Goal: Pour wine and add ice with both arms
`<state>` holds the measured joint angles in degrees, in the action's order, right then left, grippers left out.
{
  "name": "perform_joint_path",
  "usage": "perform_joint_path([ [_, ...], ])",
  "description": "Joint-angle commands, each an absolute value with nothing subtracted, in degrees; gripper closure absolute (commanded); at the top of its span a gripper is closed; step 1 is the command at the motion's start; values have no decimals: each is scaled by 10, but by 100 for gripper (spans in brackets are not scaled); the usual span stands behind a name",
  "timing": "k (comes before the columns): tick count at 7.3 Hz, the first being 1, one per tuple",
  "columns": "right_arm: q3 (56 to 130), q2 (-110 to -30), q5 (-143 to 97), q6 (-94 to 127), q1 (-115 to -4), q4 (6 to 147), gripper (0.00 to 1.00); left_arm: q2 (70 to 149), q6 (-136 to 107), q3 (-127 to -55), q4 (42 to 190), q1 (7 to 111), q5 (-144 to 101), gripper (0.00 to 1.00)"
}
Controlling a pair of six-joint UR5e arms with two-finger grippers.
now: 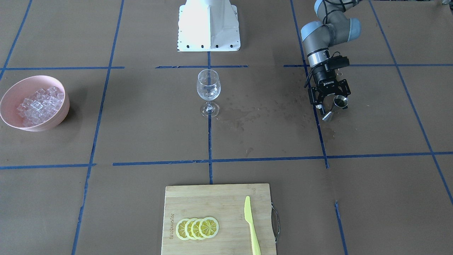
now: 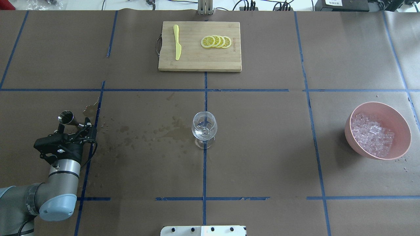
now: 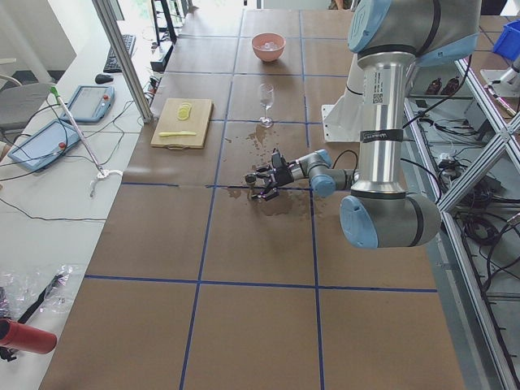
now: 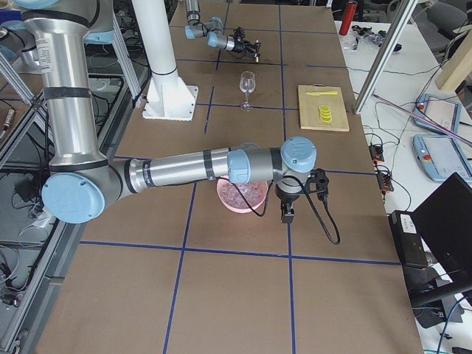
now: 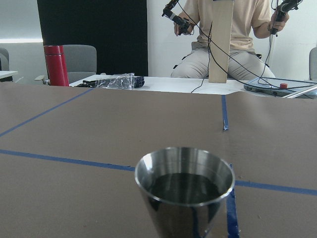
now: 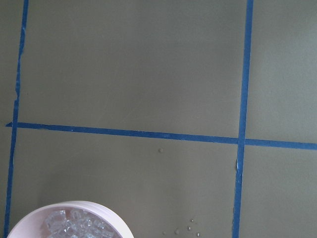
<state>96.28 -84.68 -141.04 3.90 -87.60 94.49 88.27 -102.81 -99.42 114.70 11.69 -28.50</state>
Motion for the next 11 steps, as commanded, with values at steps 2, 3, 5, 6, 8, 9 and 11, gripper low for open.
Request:
perform_joint_path([
  [2, 963, -843, -1412, 43, -871, 945, 0, 884, -1027, -990, 1148, 135, -285, 27],
  [3, 963, -843, -1412, 43, -870, 945, 0, 889, -1027, -984, 1148, 135, -285, 32],
  [5, 963, -844, -1412, 43, -870, 945, 0, 911, -1027, -963, 1148, 137, -285, 32],
  [6, 963, -844, -1412, 43, -870, 945, 0, 912, -1027, -963, 1148, 137, -285, 32],
  [8, 963, -843, -1412, 43, -870, 946, 0, 913, -1027, -963, 1148, 137, -286, 40],
  [9, 964, -843, -1412, 43, -870, 945, 0, 913, -1027, -964, 1148, 138, -286, 48],
  [11, 964, -843, -1412, 44, -870, 946, 0, 913, -1027, -965, 1148, 139, -286, 95],
])
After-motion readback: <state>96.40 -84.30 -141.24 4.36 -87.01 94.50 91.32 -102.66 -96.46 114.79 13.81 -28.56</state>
